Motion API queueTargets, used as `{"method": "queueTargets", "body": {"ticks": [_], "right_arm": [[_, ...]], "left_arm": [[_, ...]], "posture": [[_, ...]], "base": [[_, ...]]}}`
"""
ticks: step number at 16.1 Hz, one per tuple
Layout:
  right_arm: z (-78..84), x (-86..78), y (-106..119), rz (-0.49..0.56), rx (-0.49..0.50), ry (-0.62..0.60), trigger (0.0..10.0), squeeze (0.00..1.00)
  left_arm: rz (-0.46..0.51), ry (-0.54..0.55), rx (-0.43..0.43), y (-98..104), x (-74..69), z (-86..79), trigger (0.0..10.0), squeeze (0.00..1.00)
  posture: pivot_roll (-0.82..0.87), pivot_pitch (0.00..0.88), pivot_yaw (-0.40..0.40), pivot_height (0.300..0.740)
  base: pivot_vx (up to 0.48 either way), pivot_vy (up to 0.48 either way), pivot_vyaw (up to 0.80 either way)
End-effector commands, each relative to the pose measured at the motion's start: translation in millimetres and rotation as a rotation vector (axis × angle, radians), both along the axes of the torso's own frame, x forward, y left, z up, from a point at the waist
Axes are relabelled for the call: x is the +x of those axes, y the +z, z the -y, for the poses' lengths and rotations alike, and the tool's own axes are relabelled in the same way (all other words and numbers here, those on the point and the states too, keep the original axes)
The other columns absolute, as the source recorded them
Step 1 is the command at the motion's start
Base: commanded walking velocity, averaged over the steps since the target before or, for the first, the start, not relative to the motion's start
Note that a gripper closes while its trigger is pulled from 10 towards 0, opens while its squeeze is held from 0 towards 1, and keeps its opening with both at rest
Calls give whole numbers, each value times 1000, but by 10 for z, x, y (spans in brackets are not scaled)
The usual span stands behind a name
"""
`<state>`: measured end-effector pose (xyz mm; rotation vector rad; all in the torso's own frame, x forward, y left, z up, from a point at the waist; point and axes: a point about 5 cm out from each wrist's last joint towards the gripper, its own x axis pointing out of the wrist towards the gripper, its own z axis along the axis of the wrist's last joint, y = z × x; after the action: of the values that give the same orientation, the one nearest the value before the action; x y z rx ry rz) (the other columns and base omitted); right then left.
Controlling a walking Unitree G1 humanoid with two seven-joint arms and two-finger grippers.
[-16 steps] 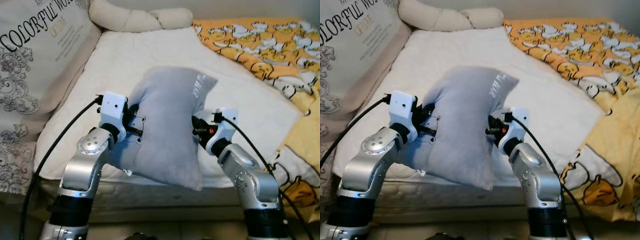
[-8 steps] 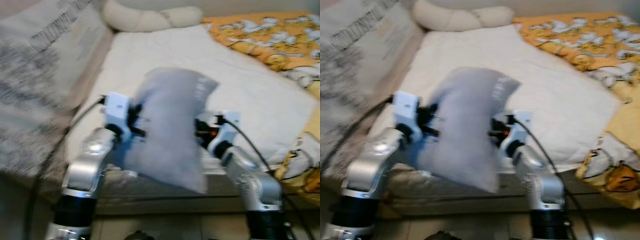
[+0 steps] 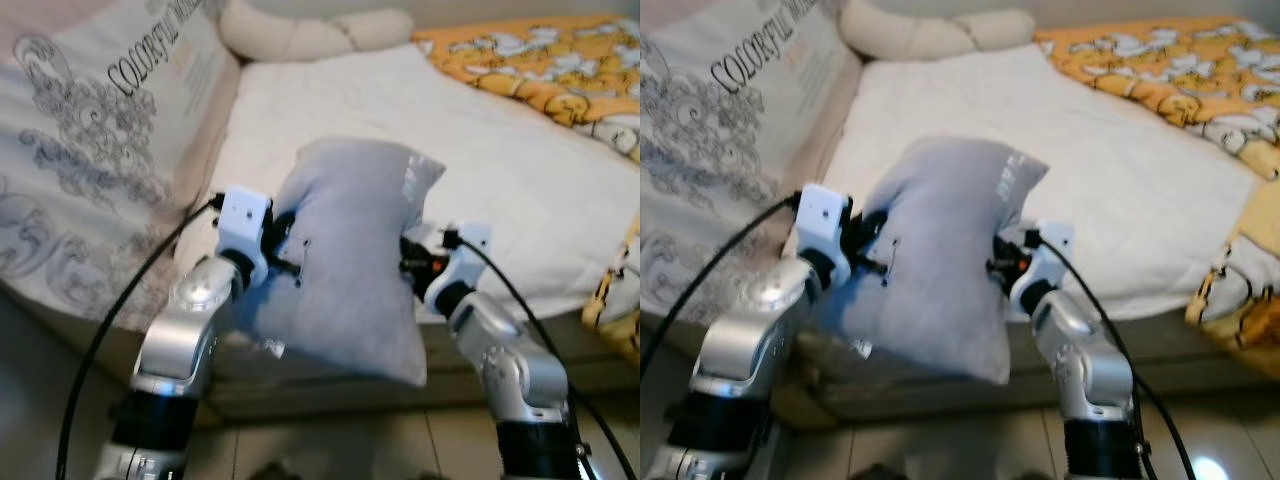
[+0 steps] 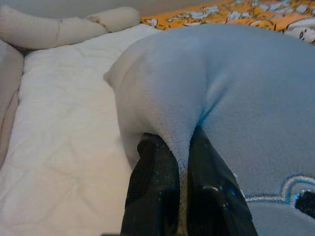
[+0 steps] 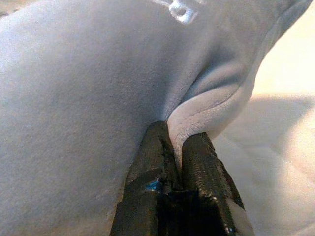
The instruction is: Clean up the room
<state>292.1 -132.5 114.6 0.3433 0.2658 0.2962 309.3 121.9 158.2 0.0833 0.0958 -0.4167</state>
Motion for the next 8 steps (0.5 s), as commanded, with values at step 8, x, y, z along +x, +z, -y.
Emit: {"method": "queueTargets", "body": {"ticks": [8], "right_arm": [[-135, 59, 46, 18, -30, 69, 10000, 0]], "left_arm": [[62, 81, -13, 175, 61, -187, 10000, 0]], "posture": [[-2, 0, 96, 740]], "base": [[115, 0, 0]]}}
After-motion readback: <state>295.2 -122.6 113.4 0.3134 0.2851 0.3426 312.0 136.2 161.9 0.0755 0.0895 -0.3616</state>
